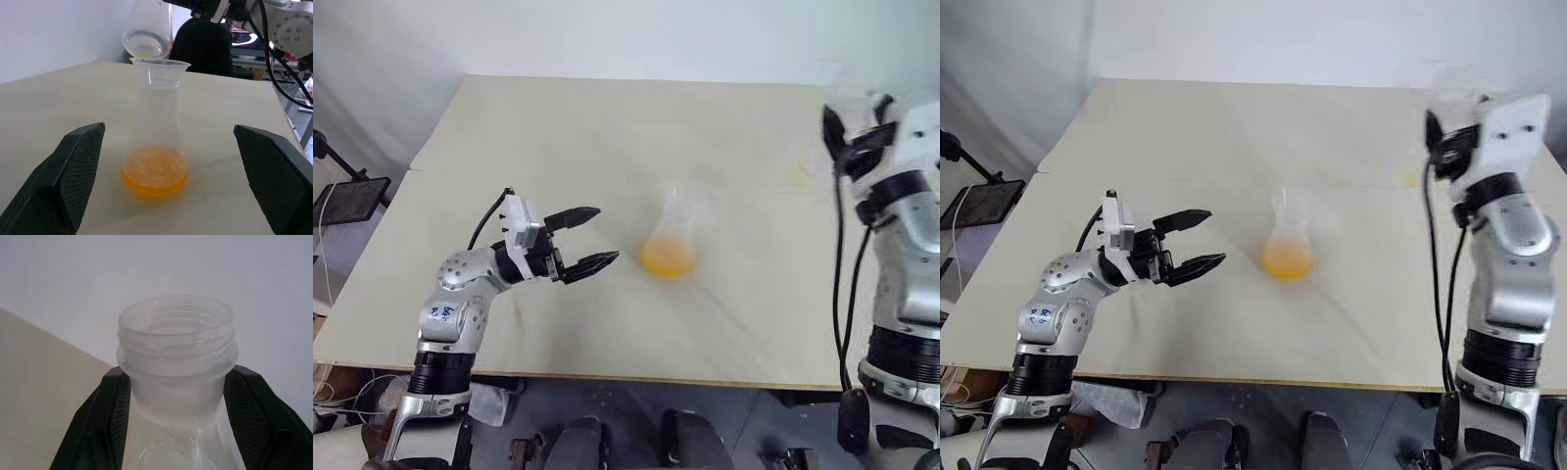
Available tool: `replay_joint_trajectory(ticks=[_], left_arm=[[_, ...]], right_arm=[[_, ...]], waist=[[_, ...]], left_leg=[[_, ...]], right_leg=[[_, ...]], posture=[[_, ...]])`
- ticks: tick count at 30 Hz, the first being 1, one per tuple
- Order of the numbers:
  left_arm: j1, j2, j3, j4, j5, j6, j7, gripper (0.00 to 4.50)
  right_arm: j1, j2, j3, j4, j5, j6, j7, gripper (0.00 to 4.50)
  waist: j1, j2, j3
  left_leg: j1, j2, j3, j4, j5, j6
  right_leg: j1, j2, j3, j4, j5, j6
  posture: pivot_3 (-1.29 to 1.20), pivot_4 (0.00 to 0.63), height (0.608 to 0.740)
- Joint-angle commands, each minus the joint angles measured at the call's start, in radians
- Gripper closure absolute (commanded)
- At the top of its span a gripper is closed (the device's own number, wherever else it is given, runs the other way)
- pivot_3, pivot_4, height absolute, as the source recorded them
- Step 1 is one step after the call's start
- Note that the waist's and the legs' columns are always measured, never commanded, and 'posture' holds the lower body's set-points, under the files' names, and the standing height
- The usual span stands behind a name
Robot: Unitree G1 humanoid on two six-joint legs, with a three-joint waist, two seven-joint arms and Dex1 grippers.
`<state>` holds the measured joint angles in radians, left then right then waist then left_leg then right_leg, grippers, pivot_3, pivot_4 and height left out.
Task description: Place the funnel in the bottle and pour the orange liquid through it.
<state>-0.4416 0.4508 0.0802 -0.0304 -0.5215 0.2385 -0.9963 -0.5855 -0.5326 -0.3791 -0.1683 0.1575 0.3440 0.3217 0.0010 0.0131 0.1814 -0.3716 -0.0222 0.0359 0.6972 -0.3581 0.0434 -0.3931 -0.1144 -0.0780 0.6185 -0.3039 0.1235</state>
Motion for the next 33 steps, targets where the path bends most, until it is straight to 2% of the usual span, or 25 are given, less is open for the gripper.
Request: replay_joint_trajectory(ticks=[1,5,7,16,22,33], left_arm=[[-0.020,0.004,0.017,-0.008,-0.013,-0.022,-0.008,0.00],[-0.038,0.001,0.010,0.010,-0.010,-0.027,-0.019,0.00],[-0.043,0.002,0.011,0.010,-0.011,-0.024,-0.019,0.00],[-0.035,0.007,0.014,-0.008,-0.014,-0.017,-0.011,0.00],[-0.031,0.009,0.015,-0.015,-0.015,-0.015,-0.009,0.00],[-0.005,0.062,0.050,-0.017,-0.021,-0.012,-0.017,0.00]], right_arm=[[-0.018,-0.031,-0.131,0.072,0.061,0.058,-0.060,2.11],[-0.046,-0.039,-0.221,0.265,0.144,0.099,-0.078,2.11],[-0.034,-0.061,-0.186,0.300,0.134,0.106,-0.045,2.11],[-0.035,-0.082,-0.195,0.477,0.171,0.027,-0.033,2.11],[-0.005,-0.100,-0.178,0.461,0.182,-0.003,0.002,0.07],[0.168,-0.247,-0.211,0.316,0.277,0.022,0.245,0.03]], waist=[[-0.003,0.000,0.000],[-0.004,0.000,0.000],[-0.005,0.001,0.001],[-0.003,0.001,0.001],[-0.003,0.001,0.001],[0.000,0.002,0.001]], left_leg=[[0.000,0.000,0.000,0.000,0.000,0.000],[0.001,0.001,0.002,-0.001,0.000,0.000],[0.001,0.001,0.003,-0.001,0.000,0.000],[0.000,0.001,0.003,0.000,0.000,0.000],[0.000,0.001,0.002,0.000,0.000,0.000],[0.000,0.001,0.002,0.000,0.000,0.000]], right_leg=[[0.000,0.000,0.000,0.000,0.000,0.000],[-0.001,0.001,0.001,0.001,0.000,0.000],[-0.001,0.001,0.001,0.001,0.000,0.000],[-0.001,0.000,0.002,0.001,0.000,0.000],[-0.001,0.000,0.002,0.001,0.000,0.000],[0.000,-0.001,0.002,0.000,0.000,0.000]], posture=[[0.00,0.150,0.740],[0.00,0.150,0.740],[0.00,0.150,0.740],[0.00,0.150,0.740],[0.00,0.150,0.740],[0.00,0.150,0.740]])
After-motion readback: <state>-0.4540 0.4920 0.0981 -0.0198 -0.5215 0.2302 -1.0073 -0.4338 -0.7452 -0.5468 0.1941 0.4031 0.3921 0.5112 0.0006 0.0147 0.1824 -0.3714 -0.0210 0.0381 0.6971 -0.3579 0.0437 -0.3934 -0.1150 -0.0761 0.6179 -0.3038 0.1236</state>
